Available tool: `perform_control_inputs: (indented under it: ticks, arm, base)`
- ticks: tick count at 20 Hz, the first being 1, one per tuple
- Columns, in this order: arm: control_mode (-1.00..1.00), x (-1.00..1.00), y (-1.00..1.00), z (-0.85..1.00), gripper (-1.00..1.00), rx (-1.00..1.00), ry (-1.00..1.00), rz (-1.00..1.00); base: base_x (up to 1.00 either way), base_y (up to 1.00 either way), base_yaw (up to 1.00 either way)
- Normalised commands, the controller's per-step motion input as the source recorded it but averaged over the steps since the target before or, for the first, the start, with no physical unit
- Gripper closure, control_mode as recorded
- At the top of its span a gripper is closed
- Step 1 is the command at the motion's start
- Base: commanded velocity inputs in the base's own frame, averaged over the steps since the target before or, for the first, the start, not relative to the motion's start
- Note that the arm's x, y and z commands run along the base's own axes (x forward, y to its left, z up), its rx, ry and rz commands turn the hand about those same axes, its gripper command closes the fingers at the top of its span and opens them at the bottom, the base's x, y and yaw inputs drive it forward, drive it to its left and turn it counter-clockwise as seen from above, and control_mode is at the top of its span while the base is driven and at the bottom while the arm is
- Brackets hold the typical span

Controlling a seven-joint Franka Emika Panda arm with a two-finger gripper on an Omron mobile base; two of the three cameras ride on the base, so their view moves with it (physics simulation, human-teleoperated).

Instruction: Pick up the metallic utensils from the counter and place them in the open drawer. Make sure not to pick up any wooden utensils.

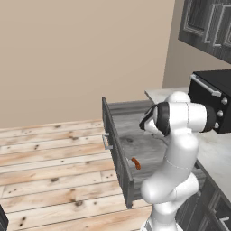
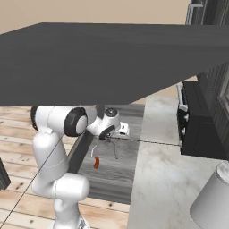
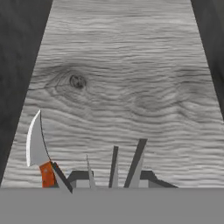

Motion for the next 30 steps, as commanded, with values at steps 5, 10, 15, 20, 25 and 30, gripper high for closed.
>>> perform_control_inputs:
  ticks: [5, 10, 15, 20, 25, 30]
  arm:
    - [-1.0, 0.4, 0.0, -0.46, 1.0, 0.0, -0.03, 0.0]
    - [-1.0, 0.18, 0.0, -0.64, -1.0, 0.01, -0.07, 0.0]
    - [-1.0, 0.06, 0.0, -0.25, -1.0, 0.0, -0.18, 0.0]
    - [-1.0, 0.0, 0.0, 0.0, -1.0, 0.0, -0.05, 0.0]
    - [-1.0, -0.12, -0.05, 0.37, -1.0, 0.05, -0.11, 0.0]
    - [-1.0, -0.25, 0.0, 0.93, -1.0, 0.04, -0.12, 0.0]
  base:
    - [0.0, 0.0, 0.0]
    - [0.0, 0.0, 0.0]
    - [0.0, 0.0, 0.0]
    - [0.0, 0.0, 0.0]
    - [0.0, 0.0, 0.0]
    - [0.0, 0.0, 0.0]
